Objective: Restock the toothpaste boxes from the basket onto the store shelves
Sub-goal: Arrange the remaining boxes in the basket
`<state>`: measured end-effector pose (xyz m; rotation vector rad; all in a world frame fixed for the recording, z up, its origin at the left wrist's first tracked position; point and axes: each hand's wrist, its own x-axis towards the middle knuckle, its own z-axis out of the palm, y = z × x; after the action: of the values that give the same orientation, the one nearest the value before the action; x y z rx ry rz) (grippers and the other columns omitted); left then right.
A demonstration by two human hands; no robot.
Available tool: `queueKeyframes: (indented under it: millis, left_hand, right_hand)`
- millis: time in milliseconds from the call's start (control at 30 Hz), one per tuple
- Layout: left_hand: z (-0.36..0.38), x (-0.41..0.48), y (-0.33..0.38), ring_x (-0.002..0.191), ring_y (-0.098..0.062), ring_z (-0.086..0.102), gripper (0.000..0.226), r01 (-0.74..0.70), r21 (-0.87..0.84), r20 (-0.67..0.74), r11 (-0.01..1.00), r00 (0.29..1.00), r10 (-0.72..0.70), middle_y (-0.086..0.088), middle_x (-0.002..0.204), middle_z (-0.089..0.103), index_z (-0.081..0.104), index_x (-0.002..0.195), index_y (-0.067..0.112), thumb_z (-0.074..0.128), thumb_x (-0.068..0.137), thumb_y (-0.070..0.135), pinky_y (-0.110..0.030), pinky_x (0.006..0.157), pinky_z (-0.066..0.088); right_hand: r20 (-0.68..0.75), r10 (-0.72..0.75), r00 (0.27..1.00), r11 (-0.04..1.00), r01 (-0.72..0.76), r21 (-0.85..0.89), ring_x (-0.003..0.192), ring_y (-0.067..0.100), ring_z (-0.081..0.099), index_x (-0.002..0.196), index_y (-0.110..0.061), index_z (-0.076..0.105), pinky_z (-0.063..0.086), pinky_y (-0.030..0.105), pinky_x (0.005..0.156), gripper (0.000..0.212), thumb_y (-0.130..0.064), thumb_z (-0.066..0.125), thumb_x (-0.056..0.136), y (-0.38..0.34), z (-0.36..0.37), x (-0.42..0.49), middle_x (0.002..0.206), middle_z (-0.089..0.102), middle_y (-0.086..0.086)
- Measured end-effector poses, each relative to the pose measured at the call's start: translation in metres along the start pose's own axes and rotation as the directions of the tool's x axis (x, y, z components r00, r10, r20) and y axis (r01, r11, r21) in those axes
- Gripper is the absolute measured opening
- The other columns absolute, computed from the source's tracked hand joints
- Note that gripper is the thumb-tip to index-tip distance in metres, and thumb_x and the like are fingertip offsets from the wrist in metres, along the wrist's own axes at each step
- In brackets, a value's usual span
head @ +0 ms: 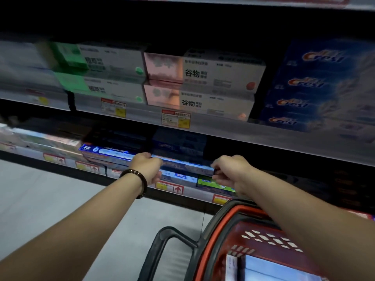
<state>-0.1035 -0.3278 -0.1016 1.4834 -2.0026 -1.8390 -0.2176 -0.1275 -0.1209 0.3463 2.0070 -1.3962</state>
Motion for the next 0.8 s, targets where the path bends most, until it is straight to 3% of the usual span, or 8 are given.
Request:
queueKeyframes:
  millis: [167,367,500,667,800]
  left_hand:
    - [0.009,0.018,-0.004,0.084,-0.027,0.065,0.071,0.0,-0.032,-0.007,0.999,1.0,0.0,-0.009,0.085,0.061,0.032,0.16,0.011,0.066,0.098,0.007,-0.046,0.086,0.061]
    - [0.015,0.028,-0.014,0.105,-0.032,0.072,0.064,-0.033,-0.093,0.018,0.995,0.999,0.035,-0.008,0.095,0.061,0.037,0.154,0.009,0.066,0.097,0.003,-0.047,0.091,0.062]
    - [0.023,0.028,-0.026,0.097,-0.025,0.072,0.048,-0.08,-0.15,-0.012,0.985,0.997,0.079,-0.012,0.105,0.067,0.049,0.139,0.008,0.066,0.095,0.0,-0.047,0.091,0.062]
    - [0.032,0.024,-0.031,0.105,-0.029,0.071,0.081,-0.084,-0.298,0.013,0.951,0.996,0.091,-0.021,0.116,0.067,0.027,0.16,0.011,0.064,0.091,-0.008,-0.045,0.099,0.058]
    - [0.033,0.023,-0.023,0.101,-0.025,0.068,0.062,-0.065,-0.387,0.068,0.92,0.993,0.099,-0.021,0.126,0.061,0.041,0.144,0.012,0.063,0.093,-0.013,-0.04,0.098,0.057]
  right_hand:
    - [0.005,0.035,0.999,0.994,-0.035,0.106,0.078,0.023,0.07,0.124,-0.003,0.064,0.066,0.039,0.085,0.034,-0.01,0.073,0.092,0.003,0.009,0.015,0.118,0.062,0.016]
    - [0.013,0.055,0.998,0.991,-0.057,0.12,0.082,0.024,0.07,0.122,-0.004,0.063,0.065,0.035,0.083,0.03,-0.007,0.071,0.094,0.003,0.015,0.022,0.13,0.061,0.015]
    - [0.031,0.063,0.998,0.99,-0.067,0.126,0.088,0.027,0.071,0.13,-0.003,0.06,0.063,0.038,0.087,0.036,-0.007,0.068,0.096,0.002,0.018,0.027,0.139,0.063,0.018]
    - [0.052,0.045,0.998,0.985,-0.053,0.163,0.099,0.029,0.067,0.12,-0.004,0.063,0.06,0.037,0.093,0.023,-0.004,0.065,0.098,-0.002,0.023,0.026,0.141,0.06,0.017]
    - [0.081,0.046,0.996,0.982,-0.06,0.177,0.107,0.03,0.063,0.105,-0.007,0.06,0.058,0.039,0.101,0.009,-0.001,0.061,0.099,-0.006,0.029,0.022,0.131,0.06,0.016]
